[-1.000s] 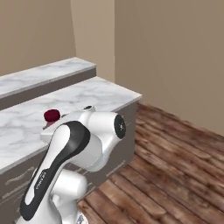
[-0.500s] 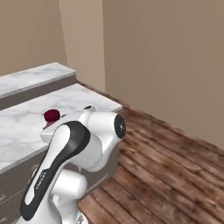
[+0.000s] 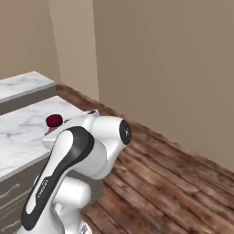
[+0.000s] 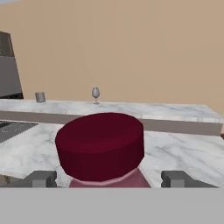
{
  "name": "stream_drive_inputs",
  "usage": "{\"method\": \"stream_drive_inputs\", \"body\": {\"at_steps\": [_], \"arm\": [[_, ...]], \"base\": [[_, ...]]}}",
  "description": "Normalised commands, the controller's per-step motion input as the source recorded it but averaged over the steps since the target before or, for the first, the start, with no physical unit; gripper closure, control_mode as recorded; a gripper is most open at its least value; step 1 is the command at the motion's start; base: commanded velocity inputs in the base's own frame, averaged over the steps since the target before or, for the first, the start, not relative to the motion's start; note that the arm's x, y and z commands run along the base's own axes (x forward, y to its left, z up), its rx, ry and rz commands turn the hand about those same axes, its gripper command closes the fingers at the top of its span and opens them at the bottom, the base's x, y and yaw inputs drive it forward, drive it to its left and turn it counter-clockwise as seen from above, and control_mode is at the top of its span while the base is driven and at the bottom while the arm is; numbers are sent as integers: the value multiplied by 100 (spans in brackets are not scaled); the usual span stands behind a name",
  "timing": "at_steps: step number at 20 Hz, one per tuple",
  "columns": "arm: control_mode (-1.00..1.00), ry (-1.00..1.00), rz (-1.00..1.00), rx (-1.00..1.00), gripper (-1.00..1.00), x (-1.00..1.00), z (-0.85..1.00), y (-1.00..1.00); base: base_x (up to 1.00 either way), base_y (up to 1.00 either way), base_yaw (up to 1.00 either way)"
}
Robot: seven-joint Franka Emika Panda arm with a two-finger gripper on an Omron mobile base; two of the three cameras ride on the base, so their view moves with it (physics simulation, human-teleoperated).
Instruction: There is a wine glass and glass cup on the dining counter. Place the wine bottle next to the wine glass and the juice bottle next to the glass cup.
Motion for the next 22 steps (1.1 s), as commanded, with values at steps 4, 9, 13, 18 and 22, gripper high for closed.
{"method": "stream_drive_inputs", "body": {"at_steps": [4, 9, 13, 18, 22], "arm": [[100, 0, 0, 0, 100, 0, 0, 0], [100, 0, 0, 0, 100, 0, 0, 0], [100, 0, 0, 0, 100, 0, 0, 0], [100, 0, 0, 0, 100, 0, 0, 0], [100, 0, 0, 0, 100, 0, 0, 0]], "base": [[69, -38, 0], [69, -38, 0], [69, -39, 0], [69, -38, 2], [69, -37, 2]]}}
